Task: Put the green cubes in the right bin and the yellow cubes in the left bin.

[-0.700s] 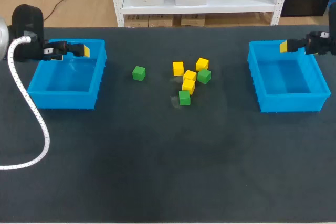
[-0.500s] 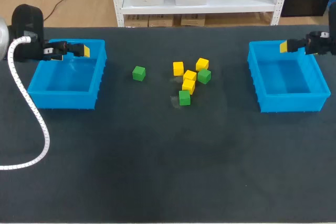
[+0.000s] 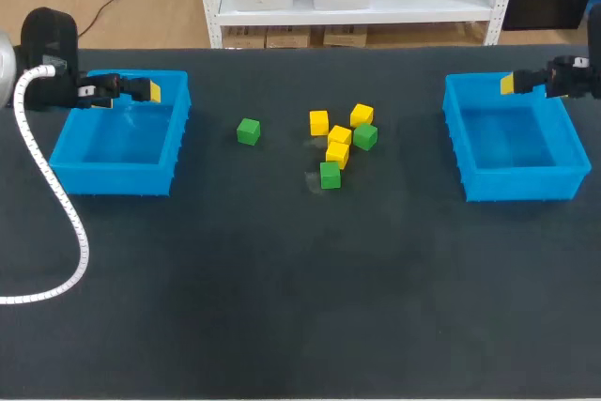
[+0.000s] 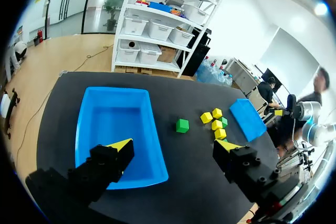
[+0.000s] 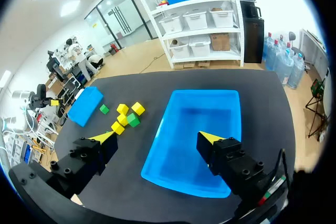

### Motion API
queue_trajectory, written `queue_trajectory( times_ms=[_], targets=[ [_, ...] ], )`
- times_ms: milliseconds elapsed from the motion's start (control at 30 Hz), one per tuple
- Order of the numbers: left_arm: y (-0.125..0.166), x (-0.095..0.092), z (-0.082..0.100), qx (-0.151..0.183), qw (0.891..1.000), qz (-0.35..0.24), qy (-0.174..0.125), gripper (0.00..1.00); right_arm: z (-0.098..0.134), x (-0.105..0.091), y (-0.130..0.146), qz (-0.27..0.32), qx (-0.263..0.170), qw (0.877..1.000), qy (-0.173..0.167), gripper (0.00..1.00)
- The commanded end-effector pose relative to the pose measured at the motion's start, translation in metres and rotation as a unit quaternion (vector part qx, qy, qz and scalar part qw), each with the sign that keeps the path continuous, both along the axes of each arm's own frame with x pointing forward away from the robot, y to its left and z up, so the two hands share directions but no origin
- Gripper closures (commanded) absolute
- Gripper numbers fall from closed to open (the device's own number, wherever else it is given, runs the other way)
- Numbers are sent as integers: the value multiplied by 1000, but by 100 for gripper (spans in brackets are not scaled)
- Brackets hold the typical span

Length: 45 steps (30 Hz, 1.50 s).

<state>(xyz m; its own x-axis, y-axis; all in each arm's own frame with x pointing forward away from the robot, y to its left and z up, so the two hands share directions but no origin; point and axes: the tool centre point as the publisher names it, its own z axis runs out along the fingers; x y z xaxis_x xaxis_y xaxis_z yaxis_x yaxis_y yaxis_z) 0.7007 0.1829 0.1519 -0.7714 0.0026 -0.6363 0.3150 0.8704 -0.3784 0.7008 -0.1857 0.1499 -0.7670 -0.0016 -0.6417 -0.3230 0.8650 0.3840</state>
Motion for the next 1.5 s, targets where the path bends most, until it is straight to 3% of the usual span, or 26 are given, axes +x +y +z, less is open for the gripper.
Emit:
queue_trajectory(
  times_ms=[33, 867, 1233, 1500],
  targets=[
    [1, -1, -2, -3, 1000, -2, -3, 0, 0, 0, 0, -1, 0, 1000, 0, 0],
    [1, -1, -2, -3, 1000, -2, -3, 0, 0, 0, 0, -1, 0, 1000, 0, 0],
    [1, -1, -2, -3, 1000, -2, -3, 0, 27, 23, 60, 37, -57, 998, 7, 0],
    [1, -1, -2, -3, 1000, -2, -3, 0, 24, 22, 125, 64, -102, 991, 59, 0]
  ],
)
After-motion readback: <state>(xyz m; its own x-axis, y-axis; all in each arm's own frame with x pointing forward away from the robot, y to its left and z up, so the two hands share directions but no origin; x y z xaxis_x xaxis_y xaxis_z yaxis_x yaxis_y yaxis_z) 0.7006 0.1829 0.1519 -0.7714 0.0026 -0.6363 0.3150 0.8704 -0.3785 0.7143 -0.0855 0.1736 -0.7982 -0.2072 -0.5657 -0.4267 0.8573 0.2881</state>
